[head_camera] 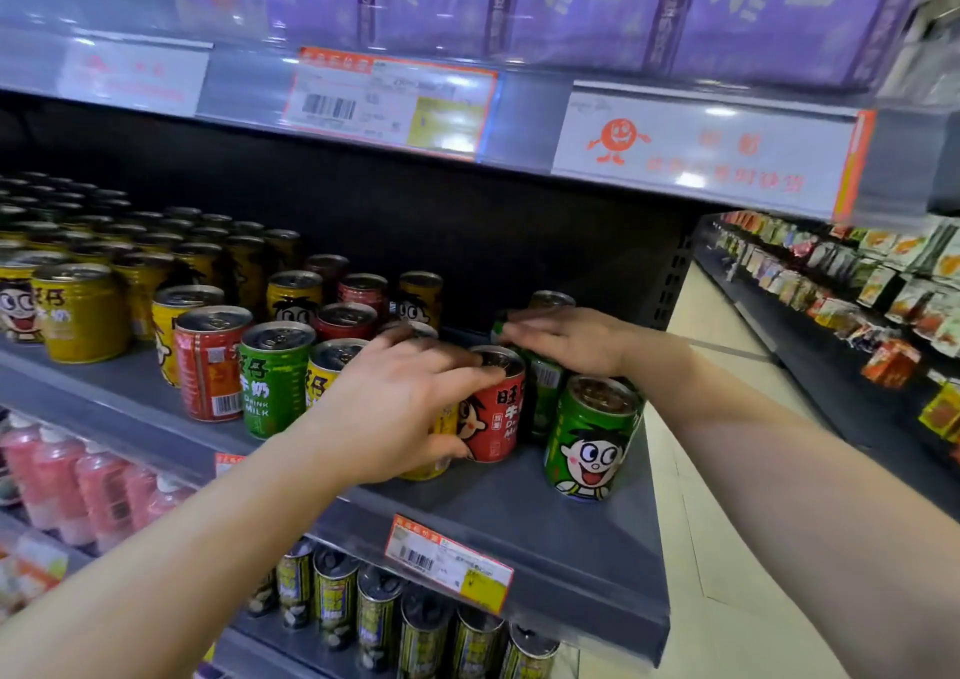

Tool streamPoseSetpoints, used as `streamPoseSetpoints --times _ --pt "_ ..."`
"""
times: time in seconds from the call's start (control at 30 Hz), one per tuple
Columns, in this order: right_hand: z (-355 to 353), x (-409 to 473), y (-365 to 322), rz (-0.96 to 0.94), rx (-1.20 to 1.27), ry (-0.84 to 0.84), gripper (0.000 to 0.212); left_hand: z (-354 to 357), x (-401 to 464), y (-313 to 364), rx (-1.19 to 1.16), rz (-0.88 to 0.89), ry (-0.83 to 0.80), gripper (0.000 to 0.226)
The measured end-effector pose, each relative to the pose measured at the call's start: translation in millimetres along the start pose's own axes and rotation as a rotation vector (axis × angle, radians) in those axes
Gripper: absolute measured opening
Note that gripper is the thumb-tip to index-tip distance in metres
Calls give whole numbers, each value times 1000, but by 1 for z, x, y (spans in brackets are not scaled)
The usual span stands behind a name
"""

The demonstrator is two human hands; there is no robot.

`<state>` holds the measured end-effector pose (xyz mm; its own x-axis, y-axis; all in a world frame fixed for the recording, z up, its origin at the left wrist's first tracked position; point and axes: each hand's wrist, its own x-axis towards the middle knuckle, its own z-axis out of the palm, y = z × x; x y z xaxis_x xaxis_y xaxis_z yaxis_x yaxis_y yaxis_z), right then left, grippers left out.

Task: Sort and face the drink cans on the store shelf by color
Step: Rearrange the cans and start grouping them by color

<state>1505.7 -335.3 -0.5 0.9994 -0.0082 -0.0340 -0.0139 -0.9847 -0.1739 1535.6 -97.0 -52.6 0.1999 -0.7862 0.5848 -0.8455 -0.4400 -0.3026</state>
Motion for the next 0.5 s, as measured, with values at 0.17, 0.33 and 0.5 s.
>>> streamPoseSetpoints --times 0.17,0.33,0.5 --pt "4 -7 4 3 73 53 66 2 -6 -10 15 1 10 82" --pt "2 -13 -1 96 77 92 67 8 -8 -25 -63 31 -6 84" --pt "-2 -18 -26 171 16 60 66 16 -5 -31 -102 80 34 84"
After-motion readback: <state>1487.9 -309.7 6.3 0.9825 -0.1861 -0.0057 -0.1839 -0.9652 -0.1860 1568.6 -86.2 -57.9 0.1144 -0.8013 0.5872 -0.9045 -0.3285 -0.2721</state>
